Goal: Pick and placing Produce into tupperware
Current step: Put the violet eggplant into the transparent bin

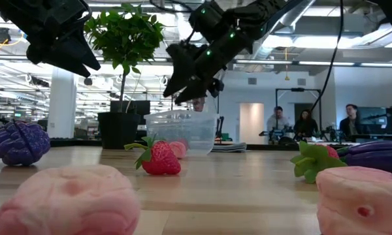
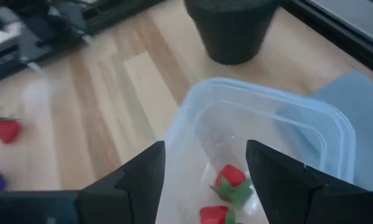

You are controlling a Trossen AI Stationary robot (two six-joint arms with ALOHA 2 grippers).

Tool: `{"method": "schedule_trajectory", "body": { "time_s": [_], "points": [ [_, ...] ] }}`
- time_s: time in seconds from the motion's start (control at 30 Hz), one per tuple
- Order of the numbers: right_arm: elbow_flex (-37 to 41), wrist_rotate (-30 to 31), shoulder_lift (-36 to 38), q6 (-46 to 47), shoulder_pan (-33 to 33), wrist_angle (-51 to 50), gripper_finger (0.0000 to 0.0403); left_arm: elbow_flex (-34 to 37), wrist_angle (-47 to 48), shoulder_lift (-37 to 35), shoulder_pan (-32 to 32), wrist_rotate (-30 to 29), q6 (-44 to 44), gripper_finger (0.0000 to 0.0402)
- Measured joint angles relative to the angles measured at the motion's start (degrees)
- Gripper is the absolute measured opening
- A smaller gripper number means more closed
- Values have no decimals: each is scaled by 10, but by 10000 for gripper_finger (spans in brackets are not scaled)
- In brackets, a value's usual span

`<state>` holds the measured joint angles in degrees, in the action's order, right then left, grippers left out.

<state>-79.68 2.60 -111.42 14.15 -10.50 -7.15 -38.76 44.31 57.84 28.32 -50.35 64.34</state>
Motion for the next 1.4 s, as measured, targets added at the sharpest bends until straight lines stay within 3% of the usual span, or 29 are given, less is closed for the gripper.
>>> {"method": "schedule_trajectory", "body": {
  "time_s": [0.37, 0.7, 1.0, 1.4],
  "points": [
    [8, 2, 96, -67, 33, -95, 249, 0, -1, 0, 0, 2, -1, 231],
    [77, 5, 209, -64, 85, -138, 249, 0, -5, 0, 0, 29, -25, 231],
    [189, 52, 314, 14, 170, -164, 249, 0, -5, 0, 0, 35, -27, 231],
    [314, 148, 412, 214, 335, -217, 249, 0, -21, 0, 0, 34, -54, 231]
  ]
}}
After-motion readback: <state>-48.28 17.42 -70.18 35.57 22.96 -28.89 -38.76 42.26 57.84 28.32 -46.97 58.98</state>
